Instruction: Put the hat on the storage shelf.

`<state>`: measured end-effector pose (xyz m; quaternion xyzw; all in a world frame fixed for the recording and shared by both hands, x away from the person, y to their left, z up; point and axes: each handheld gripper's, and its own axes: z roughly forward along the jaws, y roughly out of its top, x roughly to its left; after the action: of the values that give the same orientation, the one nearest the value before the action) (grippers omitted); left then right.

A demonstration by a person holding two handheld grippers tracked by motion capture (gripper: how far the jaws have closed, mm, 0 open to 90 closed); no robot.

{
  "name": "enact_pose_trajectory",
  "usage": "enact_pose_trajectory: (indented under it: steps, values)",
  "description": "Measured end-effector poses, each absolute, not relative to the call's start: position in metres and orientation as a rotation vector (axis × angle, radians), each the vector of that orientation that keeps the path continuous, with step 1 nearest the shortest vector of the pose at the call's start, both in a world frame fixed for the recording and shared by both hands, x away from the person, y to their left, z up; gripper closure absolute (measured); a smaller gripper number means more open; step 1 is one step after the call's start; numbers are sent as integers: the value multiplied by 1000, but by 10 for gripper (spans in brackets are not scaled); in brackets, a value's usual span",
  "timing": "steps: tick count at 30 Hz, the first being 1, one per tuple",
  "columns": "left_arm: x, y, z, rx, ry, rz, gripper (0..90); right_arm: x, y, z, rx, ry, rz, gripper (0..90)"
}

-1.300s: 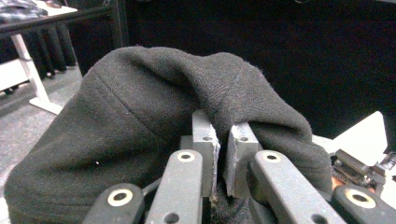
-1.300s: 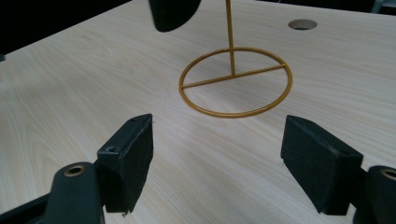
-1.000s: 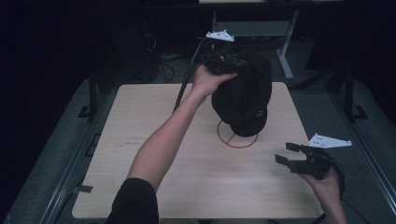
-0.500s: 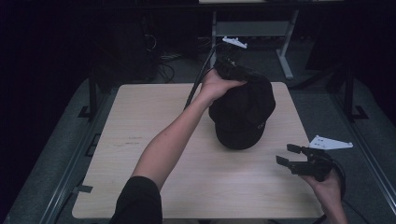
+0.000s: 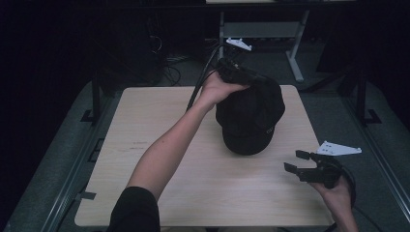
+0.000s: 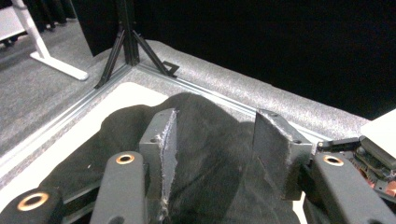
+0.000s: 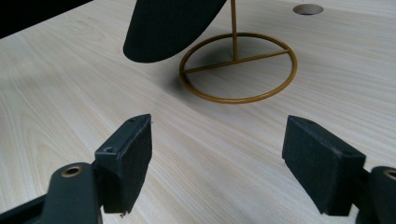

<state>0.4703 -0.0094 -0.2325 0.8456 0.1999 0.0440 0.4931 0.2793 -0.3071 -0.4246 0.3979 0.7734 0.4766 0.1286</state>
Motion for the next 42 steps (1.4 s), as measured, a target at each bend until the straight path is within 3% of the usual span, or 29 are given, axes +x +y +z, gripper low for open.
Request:
enact_pose_trajectory:
  steps: [42]
  values:
    - [432, 62, -235, 1987, 519, 131, 357, 278, -293, -431, 1148, 2264, 1310, 202]
